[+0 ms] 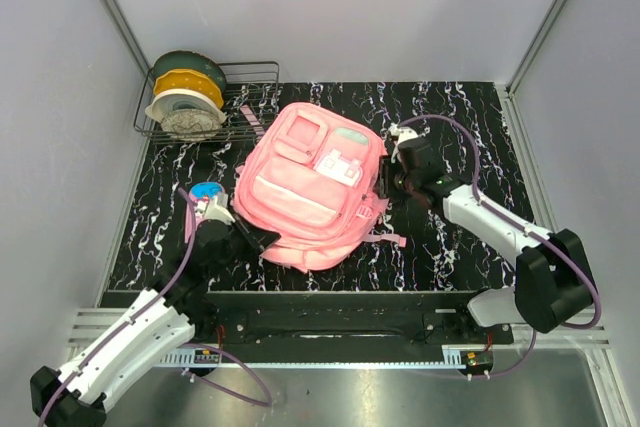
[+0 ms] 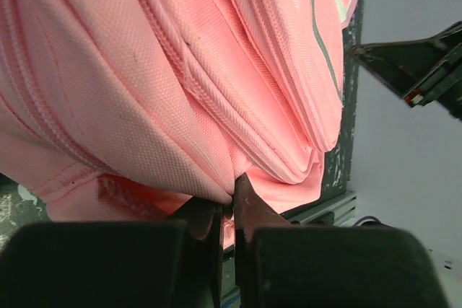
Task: Pack the student bag
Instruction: Zip the student bag at the center of the board, then unzip the student bag at the center of the board.
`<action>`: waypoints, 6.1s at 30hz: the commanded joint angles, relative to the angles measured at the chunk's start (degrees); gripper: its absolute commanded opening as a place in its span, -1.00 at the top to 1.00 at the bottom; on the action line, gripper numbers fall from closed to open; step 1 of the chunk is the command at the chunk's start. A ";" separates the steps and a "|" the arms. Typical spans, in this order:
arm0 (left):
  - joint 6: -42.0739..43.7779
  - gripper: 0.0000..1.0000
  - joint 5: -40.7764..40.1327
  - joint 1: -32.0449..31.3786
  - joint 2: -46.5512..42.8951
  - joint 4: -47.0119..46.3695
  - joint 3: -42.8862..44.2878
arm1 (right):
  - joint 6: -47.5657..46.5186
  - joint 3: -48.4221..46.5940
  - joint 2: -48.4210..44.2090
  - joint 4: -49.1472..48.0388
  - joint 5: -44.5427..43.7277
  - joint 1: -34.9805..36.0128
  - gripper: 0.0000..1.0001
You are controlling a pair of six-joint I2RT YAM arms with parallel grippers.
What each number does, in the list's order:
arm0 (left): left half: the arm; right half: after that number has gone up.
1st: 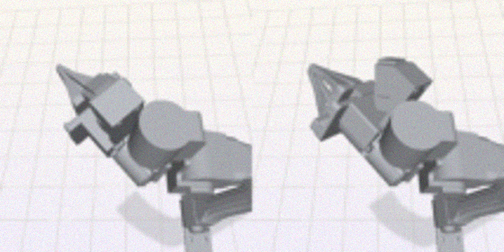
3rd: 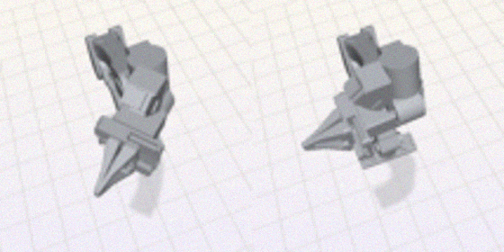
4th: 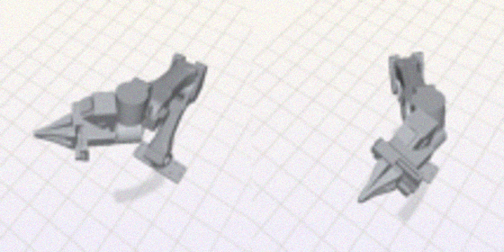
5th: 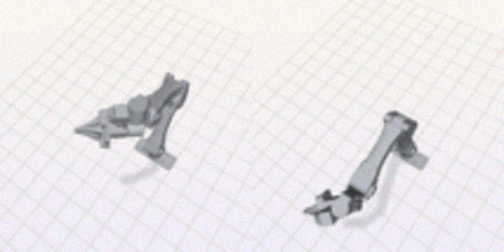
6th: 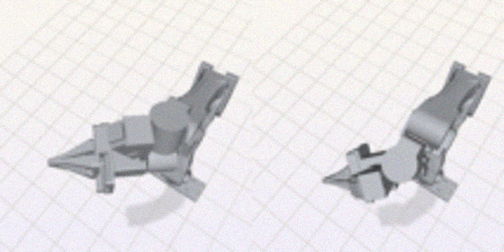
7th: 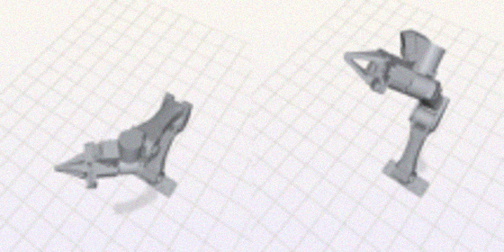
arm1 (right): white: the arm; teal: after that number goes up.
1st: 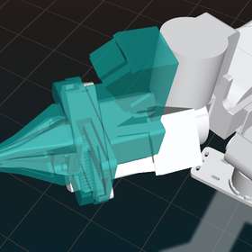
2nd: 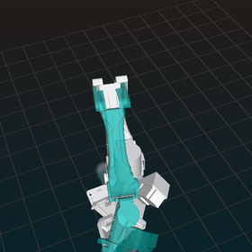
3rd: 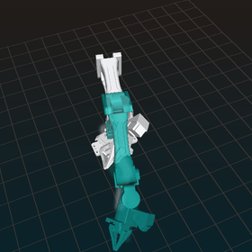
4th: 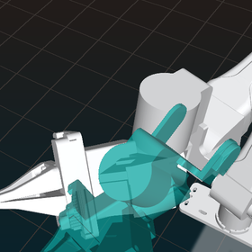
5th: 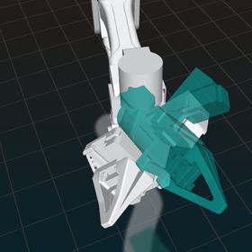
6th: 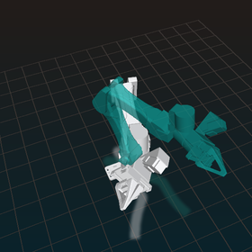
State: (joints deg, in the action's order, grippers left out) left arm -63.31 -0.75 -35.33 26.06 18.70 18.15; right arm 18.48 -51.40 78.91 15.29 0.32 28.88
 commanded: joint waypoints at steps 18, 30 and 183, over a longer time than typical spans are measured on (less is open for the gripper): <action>9.52 1.00 5.85 1.40 5.32 -4.90 8.65 | -40.80 2.52 3.27 -9.40 29.30 -5.24 -0.07; 14.62 1.00 13.66 7.47 6.36 -3.58 9.44 | -45.37 -2.30 9.24 -5.10 38.70 -8.67 -0.22; 12.59 -0.32 -17.37 -23.03 1.62 -11.32 6.37 | 45.32 1.72 -12.28 3.88 -10.16 21.14 -0.43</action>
State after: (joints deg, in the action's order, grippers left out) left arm -50.96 -21.58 -58.06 27.22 11.27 19.49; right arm 51.24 -56.18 70.43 23.33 -5.21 53.89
